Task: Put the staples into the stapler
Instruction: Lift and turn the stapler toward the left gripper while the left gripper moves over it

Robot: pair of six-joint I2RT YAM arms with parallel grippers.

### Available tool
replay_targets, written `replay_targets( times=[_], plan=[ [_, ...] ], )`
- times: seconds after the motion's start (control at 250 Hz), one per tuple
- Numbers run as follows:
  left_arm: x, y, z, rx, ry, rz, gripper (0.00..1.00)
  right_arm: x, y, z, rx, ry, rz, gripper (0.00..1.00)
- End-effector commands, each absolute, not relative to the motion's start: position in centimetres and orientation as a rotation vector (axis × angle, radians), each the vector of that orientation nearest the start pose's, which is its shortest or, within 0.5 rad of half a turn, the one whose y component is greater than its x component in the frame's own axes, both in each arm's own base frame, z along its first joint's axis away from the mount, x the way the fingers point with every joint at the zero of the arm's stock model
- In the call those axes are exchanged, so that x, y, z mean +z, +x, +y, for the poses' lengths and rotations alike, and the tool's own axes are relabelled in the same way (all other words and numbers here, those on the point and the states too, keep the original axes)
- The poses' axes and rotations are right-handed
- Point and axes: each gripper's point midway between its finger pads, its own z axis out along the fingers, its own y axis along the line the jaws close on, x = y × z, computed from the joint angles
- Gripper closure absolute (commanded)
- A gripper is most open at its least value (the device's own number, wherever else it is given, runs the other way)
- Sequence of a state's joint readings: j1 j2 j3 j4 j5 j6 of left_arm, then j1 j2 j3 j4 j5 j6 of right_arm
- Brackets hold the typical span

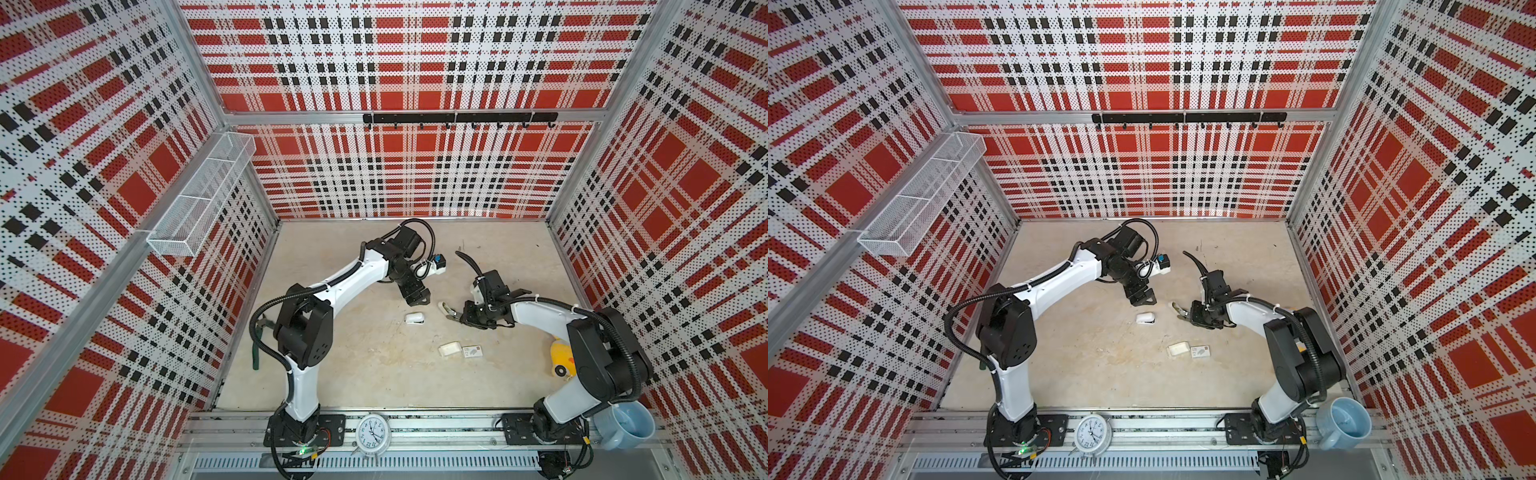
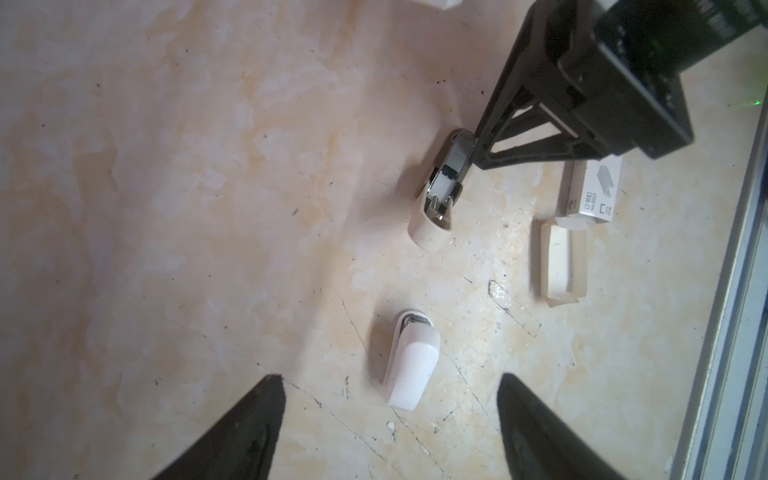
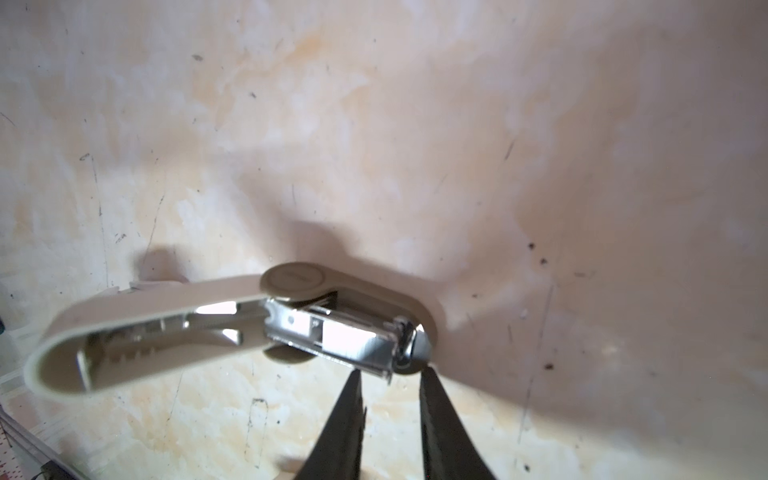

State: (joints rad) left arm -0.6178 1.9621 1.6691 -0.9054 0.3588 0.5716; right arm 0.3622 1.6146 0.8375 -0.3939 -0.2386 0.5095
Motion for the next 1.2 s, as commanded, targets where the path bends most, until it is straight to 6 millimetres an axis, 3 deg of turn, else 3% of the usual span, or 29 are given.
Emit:
replay_targets(
  times=[0.0, 0.2, 0.376, 0.6, 0.96, 1.192],
  plan=[
    [10.8, 33.4, -31.8, -0.542, 1.663, 2.214, 0.18, 2.8, 31.6, 15.8, 0.544, 0.093, 2.813, 0.74],
    [8.7, 32.0, -33.2, -0.591, 1.718, 2.215, 0.19, 3.0, 31.5, 16.0, 0.583, 0.087, 2.819, 0.74],
    [8.2, 30.9, -34.4, -0.599, 1.754, 2.157, 0.19, 4.2, 30.7, 15.7, 0.606, 0.120, 2.792, 0.74],
    [7.7, 31.2, -35.7, -0.574, 1.745, 2.122, 0.20, 6.0, 30.0, 14.5, 0.655, 0.224, 2.727, 0.74],
    [6.3, 32.0, -37.4, -0.528, 1.745, 2.103, 0.28, 6.1, 32.1, 13.8, 0.866, 0.328, 2.648, 0.74],
    [6.7, 31.7, -38.1, -0.533, 1.734, 2.071, 0.44, 4.9, 33.3, 14.4, 0.936, 0.318, 2.665, 0.75]
  ],
)
